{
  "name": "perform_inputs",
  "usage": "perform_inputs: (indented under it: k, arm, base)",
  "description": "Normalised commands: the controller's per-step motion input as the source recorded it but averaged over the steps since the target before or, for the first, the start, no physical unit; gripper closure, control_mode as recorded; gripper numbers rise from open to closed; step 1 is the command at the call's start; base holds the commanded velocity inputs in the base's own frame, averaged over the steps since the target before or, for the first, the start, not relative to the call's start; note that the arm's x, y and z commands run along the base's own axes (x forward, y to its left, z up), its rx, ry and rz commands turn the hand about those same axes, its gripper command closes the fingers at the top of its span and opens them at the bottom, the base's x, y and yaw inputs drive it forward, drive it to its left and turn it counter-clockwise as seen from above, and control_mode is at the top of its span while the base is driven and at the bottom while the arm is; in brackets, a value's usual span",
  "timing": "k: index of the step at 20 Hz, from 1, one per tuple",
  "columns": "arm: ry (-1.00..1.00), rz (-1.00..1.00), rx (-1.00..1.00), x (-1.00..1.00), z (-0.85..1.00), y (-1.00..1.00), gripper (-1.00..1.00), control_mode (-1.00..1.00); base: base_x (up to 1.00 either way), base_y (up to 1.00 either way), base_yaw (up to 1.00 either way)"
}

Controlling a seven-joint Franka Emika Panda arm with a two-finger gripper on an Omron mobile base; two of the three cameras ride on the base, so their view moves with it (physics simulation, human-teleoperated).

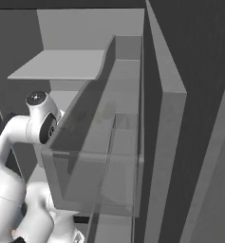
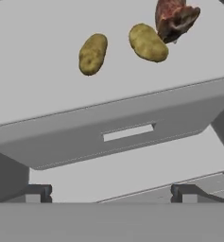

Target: Place one potato and one steak in each tupperware on the nearby counter, to pack two identical lunches.

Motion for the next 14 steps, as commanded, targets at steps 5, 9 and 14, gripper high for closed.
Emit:
perform_inputs:
  k: [5,9,14]
  arm:
    - [0.01,0.00,0.04,0.73,-0.04,0.08,-1.00,-1.00]
    - [0.01,0.00,0.01,0.75,-0.20,0.18,-1.00,-1.00]
    - [0.01,0.00,0.00,0.69,-0.19,0.18,-1.00,-1.00]
  base:
    - [0.00,0.00,0.00]
    - [0.00,0.00,0.00]
    - [0.00,0.00,0.00]
